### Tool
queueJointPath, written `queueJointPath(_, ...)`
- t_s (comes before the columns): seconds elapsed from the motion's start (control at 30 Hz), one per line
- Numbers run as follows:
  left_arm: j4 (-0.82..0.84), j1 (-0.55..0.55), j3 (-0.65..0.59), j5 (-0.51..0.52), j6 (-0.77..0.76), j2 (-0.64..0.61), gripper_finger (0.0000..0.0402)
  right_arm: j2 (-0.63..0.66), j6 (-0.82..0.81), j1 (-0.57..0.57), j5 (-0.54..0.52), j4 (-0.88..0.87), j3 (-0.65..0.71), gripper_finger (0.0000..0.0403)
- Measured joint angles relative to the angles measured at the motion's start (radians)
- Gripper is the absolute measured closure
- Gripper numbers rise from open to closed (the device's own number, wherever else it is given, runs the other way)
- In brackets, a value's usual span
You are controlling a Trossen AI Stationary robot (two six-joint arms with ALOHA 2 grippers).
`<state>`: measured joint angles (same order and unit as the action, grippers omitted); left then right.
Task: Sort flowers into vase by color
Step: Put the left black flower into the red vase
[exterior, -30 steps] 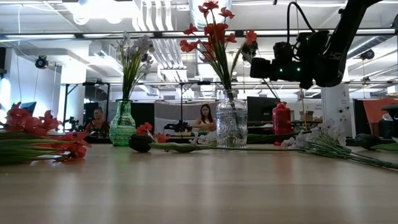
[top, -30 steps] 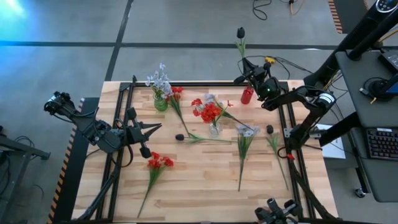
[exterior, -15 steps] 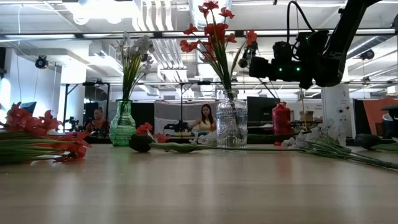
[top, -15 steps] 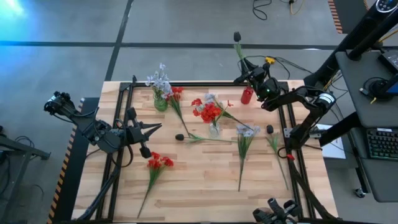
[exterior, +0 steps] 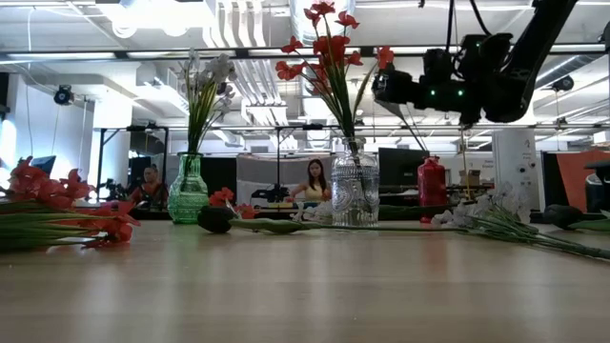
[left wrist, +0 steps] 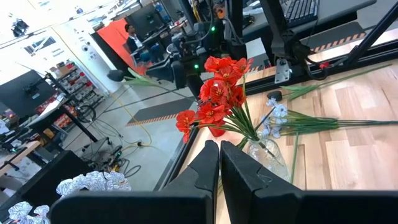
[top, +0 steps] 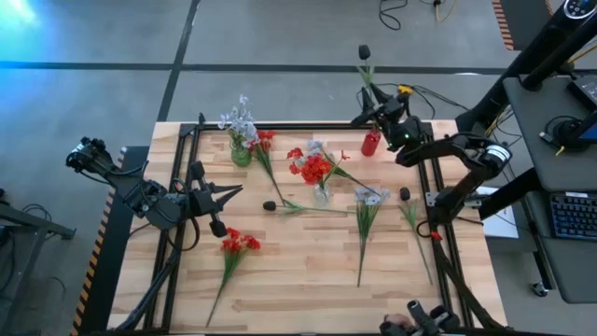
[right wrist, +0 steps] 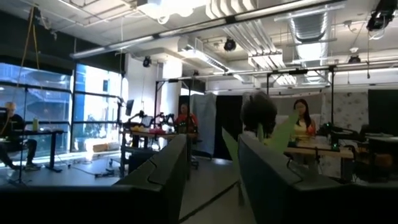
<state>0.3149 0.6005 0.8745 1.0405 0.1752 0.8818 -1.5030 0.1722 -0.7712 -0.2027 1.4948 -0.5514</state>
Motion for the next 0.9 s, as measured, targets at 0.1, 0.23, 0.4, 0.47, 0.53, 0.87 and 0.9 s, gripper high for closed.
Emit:
queueJointPath(0.1,0.000,0.000,0.000,0.000,0.000,0.000,0.0402,0.039,0.004,0.014,-0.006,-0.033,0.000,0.0257)
queueJointPath(0.23,0.000,0.000,0.000,0.000,0.000,0.000,0.0402,0.113,0.027,0.038,-0.008,-0.120,0.000,0.0248)
queueJointPath(0.4,0.000,0.000,0.000,0.000,0.000,0.000,0.0402,0.219,-0.048,0.058,-0.106,-0.321,-0.024,0.0243)
queueJointPath(0.47,0.000,0.000,0.000,0.000,0.000,0.000,0.0402,0.265,-0.096,0.057,-0.141,-0.501,-0.063,0.0243)
queueJointPath(0.53,0.000,0.000,0.000,0.000,0.000,0.000,0.0402,0.295,-0.133,0.057,-0.144,-0.705,-0.123,0.0242)
queueJointPath(0.87,0.000,0.000,0.000,0.000,0.000,0.000,0.0402,0.241,-0.314,0.055,-0.157,-1.671,-0.614,0.0200)
queueJointPath(0.9,0.000,0.000,0.000,0.000,0.000,0.000,0.0402,0.227,-0.331,0.056,-0.157,-1.740,-0.662,0.0193)
